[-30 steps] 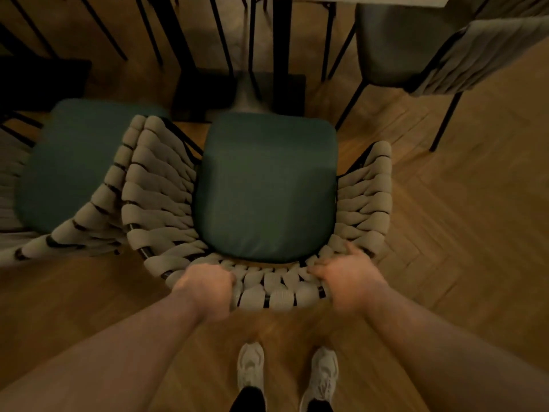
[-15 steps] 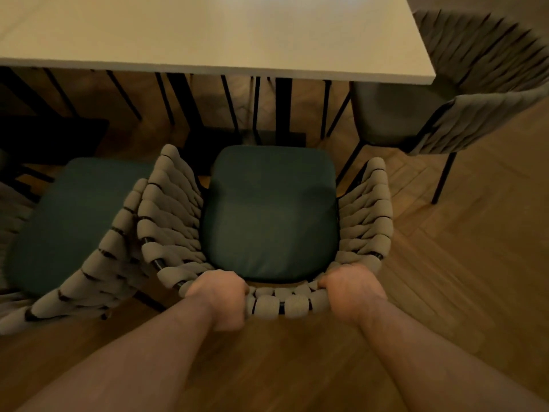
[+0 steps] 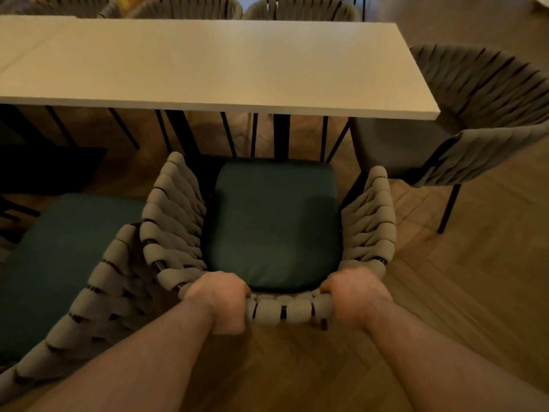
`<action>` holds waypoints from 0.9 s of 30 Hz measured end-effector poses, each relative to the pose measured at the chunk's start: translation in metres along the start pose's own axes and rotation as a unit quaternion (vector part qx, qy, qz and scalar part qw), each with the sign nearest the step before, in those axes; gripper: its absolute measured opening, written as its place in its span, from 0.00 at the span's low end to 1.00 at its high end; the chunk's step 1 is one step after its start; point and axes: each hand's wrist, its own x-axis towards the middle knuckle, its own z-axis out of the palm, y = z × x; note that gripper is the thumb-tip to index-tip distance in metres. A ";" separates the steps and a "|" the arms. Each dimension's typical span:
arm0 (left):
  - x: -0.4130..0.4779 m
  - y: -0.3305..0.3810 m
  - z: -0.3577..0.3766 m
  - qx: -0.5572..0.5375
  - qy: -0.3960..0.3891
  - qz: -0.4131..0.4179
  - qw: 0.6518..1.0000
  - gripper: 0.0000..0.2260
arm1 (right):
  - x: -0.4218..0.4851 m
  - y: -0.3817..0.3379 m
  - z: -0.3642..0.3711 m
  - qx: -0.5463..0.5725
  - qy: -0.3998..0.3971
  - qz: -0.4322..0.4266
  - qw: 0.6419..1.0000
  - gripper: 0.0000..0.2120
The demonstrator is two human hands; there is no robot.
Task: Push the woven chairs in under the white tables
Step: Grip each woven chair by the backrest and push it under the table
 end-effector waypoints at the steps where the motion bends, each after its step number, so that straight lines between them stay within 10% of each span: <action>1: 0.003 -0.001 -0.002 -0.001 -0.002 0.002 1.000 0.10 | 0.002 0.002 -0.002 -0.004 0.002 -0.003 1.000 0.15; 27: 0.003 -0.003 -0.006 0.013 -0.011 0.024 1.000 0.12 | -0.004 -0.005 -0.014 -0.043 -0.025 0.009 0.999 0.15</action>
